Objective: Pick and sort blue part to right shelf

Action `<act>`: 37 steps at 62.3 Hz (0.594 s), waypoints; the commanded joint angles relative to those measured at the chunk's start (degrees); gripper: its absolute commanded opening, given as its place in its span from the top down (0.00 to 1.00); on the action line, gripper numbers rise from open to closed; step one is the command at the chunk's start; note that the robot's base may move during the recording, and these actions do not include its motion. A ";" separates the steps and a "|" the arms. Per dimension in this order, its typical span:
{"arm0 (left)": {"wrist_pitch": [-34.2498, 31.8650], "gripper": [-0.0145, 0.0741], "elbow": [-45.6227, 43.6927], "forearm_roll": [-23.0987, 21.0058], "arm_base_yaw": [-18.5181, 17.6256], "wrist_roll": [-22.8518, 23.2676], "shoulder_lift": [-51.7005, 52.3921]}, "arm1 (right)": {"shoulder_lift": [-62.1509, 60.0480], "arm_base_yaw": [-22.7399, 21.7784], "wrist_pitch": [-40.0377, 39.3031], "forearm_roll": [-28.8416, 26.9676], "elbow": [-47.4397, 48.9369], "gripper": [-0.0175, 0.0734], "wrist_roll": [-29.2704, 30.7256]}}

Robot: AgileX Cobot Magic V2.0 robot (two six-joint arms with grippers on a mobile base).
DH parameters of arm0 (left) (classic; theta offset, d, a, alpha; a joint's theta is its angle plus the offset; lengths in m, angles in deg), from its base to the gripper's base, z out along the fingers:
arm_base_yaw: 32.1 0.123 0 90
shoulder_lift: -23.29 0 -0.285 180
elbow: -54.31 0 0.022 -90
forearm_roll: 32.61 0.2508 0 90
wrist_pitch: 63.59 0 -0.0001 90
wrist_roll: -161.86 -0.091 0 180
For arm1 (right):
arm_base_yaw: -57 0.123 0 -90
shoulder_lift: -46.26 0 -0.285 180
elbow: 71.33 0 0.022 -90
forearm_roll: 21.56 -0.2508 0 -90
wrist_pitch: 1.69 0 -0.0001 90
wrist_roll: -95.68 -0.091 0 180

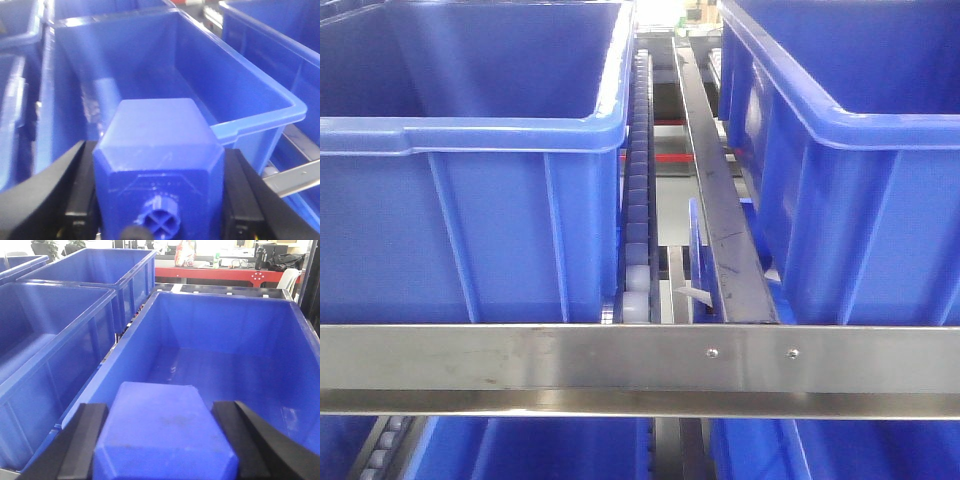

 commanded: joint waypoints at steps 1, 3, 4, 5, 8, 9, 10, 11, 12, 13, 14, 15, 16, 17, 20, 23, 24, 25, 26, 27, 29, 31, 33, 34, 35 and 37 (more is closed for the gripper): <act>-6.13 0.47 -5.53 -1.10 -0.27 -0.07 -8.19 | 0.97 -0.10 -5.14 1.47 1.46 0.64 0.35; -6.37 0.47 -6.95 -1.33 -0.27 -0.07 -10.60 | 0.97 -0.10 -5.14 1.47 1.46 0.64 0.35; -6.53 0.47 -8.03 -1.50 -0.27 -0.07 -12.42 | 0.97 -0.10 -5.14 1.47 1.46 0.64 0.35; -6.81 0.47 -8.76 -1.64 -0.27 -0.07 -13.61 | 0.97 -0.10 -5.14 1.47 1.46 0.64 0.35; -7.49 0.47 -11.24 -1.66 -0.27 0.63 -17.74 | 0.97 -0.10 -5.14 1.47 1.46 0.64 0.35; -7.80 0.47 -12.29 -1.66 -0.27 1.28 -19.47 | 0.97 -0.10 -5.14 1.47 1.46 0.64 0.35; -7.85 0.47 -13.01 -1.66 -0.27 1.68 -20.61 | 0.97 -0.10 -5.14 1.47 1.46 0.64 0.35; -7.99 0.47 -13.75 -1.66 -0.27 2.11 -21.77 | 0.97 -0.10 -5.14 1.47 1.46 0.64 0.35; -7.99 0.47 -14.85 -1.66 -0.27 2.76 -23.56 | 0.97 -0.10 -5.14 1.47 1.46 0.64 0.35; -7.99 0.47 -15.59 -1.66 -0.27 3.13 -24.72 | 0.97 -0.10 -5.14 1.47 1.46 0.64 0.35; -7.99 0.47 -16.69 -1.55 -0.27 3.81 -26.47 | 0.97 -0.10 -5.14 1.47 1.46 0.64 0.35; -7.99 0.47 -17.40 -1.43 -0.27 4.20 -27.66 | 0.97 -0.10 -5.14 1.47 1.46 0.64 0.35; -7.87 0.47 -18.50 -1.43 -0.27 4.46 -29.39 | 0.97 -0.10 -5.14 1.47 1.46 0.64 0.35; -7.86 0.47 -19.22 -1.43 -0.27 4.44 -30.54 | 0.97 -0.10 -5.14 1.47 1.46 0.64 0.35; -7.76 0.47 -21.94 -1.43 -0.27 4.44 -35.23 | 0.97 -0.10 -5.14 1.47 1.46 0.64 0.35; -7.76 0.47 -24.25 -1.31 -0.27 4.44 -38.93 | 0.97 -0.10 -5.14 1.47 1.46 0.64 0.35; -7.76 0.47 -25.17 -1.19 -0.14 4.44 -40.07 | 0.97 -0.10 -5.14 1.47 1.46 0.64 0.35; -7.76 0.47 -25.77 -1.00 0.01 4.44 -41.77 | 0.97 -0.10 -5.14 1.47 1.46 0.64 0.35; -7.76 0.47 -26.66 -0.87 0.17 4.44 -42.85 | 0.97 -0.10 -5.14 1.47 1.46 0.64 0.35; -7.76 0.47 -27.25 -0.57 0.54 4.56 -44.43 | 0.97 -0.10 -5.14 1.47 1.46 0.64 0.35; -7.76 0.47 -28.69 -0.48 1.41 4.85 -47.06 | 0.97 -0.10 -5.14 1.47 1.46 0.64 0.35; -7.76 0.47 -30.05 -0.48 2.53 5.44 -49.47 | 0.97 -0.10 -5.14 1.47 1.46 0.64 0.35; -7.76 0.47 -31.26 -0.48 3.79 5.74 -51.75 | 0.97 -0.10 -5.14 1.47 1.46 0.64 0.35; -7.76 0.47 -31.90 -0.59 4.30 5.74 -52.64 | 0.97 -0.10 -5.14 1.47 1.46 0.64 0.35; -8.02 0.47 -32.29 -0.59 5.06 5.74 -53.93 | 0.97 -0.10 -5.14 1.47 1.46 0.64 0.35; -8.37 0.47 -33.21 -0.59 6.19 5.74 -56.05 | 0.97 -0.10 -5.14 1.47 1.46 0.64 0.35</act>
